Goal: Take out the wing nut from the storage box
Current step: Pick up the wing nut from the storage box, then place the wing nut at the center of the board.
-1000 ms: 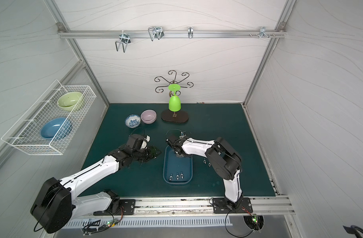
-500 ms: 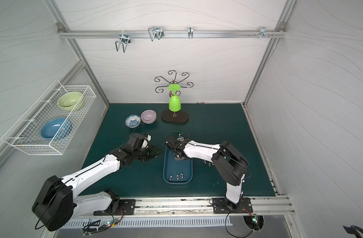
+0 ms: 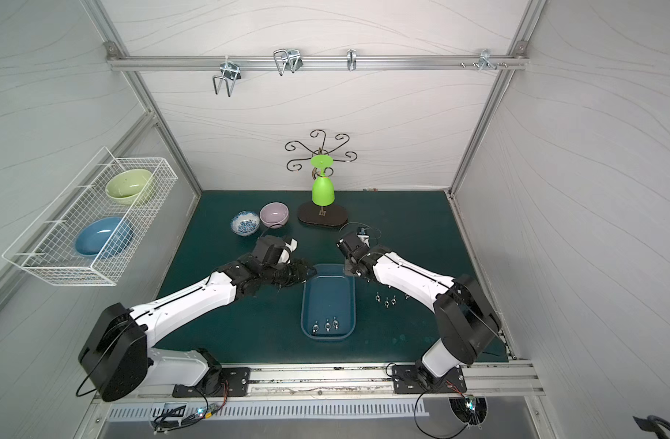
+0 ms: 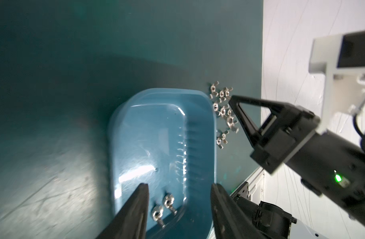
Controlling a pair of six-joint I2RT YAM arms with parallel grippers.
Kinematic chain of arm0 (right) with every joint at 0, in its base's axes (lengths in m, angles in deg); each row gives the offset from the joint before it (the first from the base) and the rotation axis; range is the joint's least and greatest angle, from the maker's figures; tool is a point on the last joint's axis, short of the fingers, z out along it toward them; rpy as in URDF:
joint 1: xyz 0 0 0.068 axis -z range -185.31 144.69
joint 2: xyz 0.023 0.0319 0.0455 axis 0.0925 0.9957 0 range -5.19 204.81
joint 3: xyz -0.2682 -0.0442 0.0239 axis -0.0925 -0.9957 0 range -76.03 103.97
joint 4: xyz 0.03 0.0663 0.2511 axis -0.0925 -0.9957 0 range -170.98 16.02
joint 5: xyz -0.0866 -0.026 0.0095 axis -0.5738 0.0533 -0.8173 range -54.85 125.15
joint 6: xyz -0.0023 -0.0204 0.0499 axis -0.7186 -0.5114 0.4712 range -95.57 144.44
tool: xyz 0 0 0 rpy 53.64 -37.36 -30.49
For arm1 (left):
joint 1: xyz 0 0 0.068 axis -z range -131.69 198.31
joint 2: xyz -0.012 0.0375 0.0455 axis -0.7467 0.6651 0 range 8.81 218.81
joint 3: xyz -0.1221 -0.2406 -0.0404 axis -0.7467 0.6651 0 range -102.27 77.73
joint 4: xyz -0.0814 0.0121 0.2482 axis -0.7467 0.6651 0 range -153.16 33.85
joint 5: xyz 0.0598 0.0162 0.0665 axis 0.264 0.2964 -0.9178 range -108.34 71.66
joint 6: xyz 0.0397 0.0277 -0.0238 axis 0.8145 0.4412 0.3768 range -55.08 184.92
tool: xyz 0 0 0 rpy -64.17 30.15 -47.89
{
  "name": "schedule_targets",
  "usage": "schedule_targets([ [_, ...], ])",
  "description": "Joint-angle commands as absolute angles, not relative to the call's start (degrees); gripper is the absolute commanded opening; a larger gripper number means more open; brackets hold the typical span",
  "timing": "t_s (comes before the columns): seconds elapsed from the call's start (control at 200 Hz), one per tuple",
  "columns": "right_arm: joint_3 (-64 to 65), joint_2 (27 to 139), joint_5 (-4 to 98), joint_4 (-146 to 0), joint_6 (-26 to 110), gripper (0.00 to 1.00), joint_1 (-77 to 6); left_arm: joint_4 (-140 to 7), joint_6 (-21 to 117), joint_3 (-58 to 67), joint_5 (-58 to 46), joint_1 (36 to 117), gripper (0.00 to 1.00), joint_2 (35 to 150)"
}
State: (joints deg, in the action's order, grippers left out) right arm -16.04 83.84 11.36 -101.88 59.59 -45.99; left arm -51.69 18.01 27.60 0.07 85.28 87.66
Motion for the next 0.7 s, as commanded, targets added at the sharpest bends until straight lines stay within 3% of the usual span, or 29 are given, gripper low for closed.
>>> schedule_targets([
  [0.0, -17.24, 84.32, 12.2, -97.58, 57.5, 0.0, -41.39, -55.41, 19.12, 22.27, 0.37, 87.07, 0.52, 91.07],
  [0.36, -14.32, 95.34, 20.94, -91.6, 57.53, 0.0, -24.46, -62.28, 18.4, 16.46, 3.31, 90.97, 0.52, 99.73],
  [0.695, -13.2, 100.38, 22.62, -88.2, 56.77, 0.0, -22.91, -63.6, 18.1, 16.47, 4.85, 90.97, 0.52, 103.71],
])
